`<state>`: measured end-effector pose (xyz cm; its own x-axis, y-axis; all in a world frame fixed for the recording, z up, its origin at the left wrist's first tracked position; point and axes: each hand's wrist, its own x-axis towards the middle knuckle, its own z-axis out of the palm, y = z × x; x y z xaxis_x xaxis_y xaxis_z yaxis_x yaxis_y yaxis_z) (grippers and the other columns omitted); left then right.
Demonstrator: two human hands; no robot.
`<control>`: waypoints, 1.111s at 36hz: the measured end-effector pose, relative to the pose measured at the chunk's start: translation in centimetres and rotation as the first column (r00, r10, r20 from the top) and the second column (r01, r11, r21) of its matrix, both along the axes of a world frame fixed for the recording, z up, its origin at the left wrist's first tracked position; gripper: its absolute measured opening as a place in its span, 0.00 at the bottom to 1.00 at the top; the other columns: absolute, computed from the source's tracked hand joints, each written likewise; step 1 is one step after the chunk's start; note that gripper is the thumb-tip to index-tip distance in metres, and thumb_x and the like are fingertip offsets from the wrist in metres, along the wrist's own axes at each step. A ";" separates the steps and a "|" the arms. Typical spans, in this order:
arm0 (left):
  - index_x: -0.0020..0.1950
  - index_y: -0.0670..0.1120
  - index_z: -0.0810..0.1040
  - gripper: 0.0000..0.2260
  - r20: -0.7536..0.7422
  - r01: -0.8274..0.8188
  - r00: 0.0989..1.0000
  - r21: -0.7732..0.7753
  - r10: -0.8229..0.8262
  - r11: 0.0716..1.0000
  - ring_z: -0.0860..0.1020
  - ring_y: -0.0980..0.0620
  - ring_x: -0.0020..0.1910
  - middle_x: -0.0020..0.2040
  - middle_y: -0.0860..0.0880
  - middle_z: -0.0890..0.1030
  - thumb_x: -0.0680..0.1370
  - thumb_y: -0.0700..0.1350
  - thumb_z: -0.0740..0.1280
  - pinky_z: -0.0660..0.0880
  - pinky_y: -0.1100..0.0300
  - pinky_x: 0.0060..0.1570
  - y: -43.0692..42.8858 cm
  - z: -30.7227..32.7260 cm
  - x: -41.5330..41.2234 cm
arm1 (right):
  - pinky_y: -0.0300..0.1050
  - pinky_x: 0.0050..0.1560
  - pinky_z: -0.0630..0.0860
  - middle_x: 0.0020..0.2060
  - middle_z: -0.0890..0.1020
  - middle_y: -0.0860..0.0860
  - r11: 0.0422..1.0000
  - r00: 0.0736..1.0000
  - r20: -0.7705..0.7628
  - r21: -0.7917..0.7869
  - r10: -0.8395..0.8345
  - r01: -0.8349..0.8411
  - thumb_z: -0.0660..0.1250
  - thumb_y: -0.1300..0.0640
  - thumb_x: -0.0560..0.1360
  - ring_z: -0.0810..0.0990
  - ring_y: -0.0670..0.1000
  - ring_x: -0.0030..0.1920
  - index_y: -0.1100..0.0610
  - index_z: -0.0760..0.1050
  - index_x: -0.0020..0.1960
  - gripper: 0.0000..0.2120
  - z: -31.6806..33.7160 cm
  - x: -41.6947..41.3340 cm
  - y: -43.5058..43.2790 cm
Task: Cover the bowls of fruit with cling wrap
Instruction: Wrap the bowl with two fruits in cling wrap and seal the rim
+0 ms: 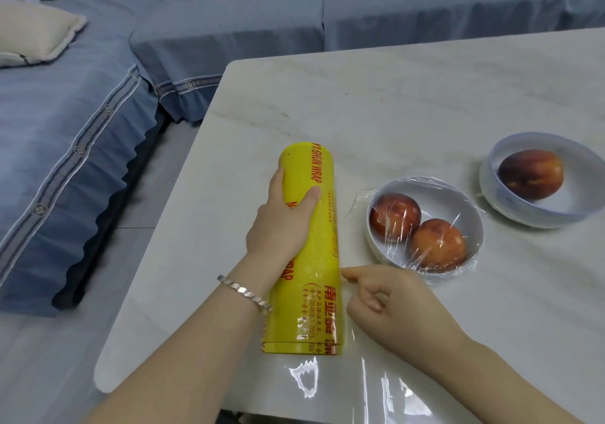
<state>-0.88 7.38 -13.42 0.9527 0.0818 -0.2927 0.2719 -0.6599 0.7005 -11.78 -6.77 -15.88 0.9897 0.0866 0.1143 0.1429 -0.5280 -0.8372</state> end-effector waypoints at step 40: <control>0.73 0.50 0.59 0.31 -0.120 -0.082 0.992 -0.284 0.049 0.955 0.77 0.47 0.53 0.59 0.51 0.75 0.74 0.57 0.66 0.73 0.53 0.53 1.5 0.2 0.3 | 0.28 0.58 0.68 0.54 0.74 0.33 0.842 0.774 -0.477 -0.120 0.416 -0.526 0.73 0.43 0.65 0.71 0.33 0.56 0.28 0.51 0.63 0.38 9.1 -1.4 -4.0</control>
